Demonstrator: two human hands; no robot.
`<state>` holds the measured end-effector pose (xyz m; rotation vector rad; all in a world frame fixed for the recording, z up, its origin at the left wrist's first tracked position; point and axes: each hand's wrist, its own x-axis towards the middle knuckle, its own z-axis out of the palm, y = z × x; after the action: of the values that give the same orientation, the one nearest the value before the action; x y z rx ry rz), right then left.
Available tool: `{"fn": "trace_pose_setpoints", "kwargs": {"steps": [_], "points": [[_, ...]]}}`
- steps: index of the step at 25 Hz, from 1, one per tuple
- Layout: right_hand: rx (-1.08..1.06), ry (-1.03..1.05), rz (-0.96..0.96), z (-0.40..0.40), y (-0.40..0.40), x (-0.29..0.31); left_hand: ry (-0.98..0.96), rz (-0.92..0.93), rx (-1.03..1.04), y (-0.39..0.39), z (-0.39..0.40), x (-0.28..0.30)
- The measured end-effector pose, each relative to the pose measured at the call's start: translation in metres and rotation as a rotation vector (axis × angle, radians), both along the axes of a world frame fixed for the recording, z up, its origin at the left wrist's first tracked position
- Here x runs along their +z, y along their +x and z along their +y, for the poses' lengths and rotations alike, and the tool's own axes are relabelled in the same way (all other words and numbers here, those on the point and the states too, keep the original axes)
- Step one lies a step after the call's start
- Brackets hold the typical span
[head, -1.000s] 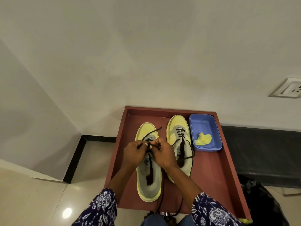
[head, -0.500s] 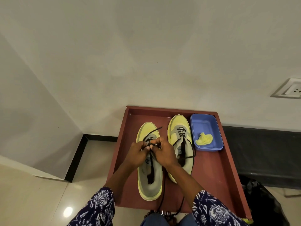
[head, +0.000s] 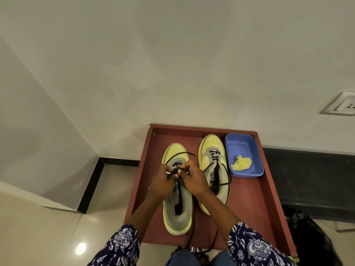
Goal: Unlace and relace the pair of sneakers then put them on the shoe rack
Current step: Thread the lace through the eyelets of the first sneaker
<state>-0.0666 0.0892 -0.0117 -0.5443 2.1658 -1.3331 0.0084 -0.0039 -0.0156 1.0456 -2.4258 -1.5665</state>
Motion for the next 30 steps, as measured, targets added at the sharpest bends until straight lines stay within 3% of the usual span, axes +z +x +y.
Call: {"fn": "trace_pose_setpoints", "kwargs": {"steps": [7, 19, 26, 28, 30], "points": [[0.014, -0.008, -0.15, -0.004, -0.005, -0.007, 0.109, 0.052, 0.337, 0.002, 0.015, 0.002], [-0.008, -0.071, -0.299, -0.004, -0.004, 0.0, 0.063, -0.116, 0.344, -0.005, 0.016, 0.008], [-0.012, -0.086, -0.312, -0.004, -0.002, 0.0, 0.567, -0.004, 0.548, -0.005, 0.011, 0.021], [-0.013, -0.073, -0.262, -0.001, -0.003, 0.001, 0.532, 0.009, 0.496, -0.003, 0.01, 0.023], [-0.013, -0.062, -0.213, 0.003, -0.005, 0.002, 0.381, 0.014, 0.398, 0.0, 0.008, 0.022]]}}
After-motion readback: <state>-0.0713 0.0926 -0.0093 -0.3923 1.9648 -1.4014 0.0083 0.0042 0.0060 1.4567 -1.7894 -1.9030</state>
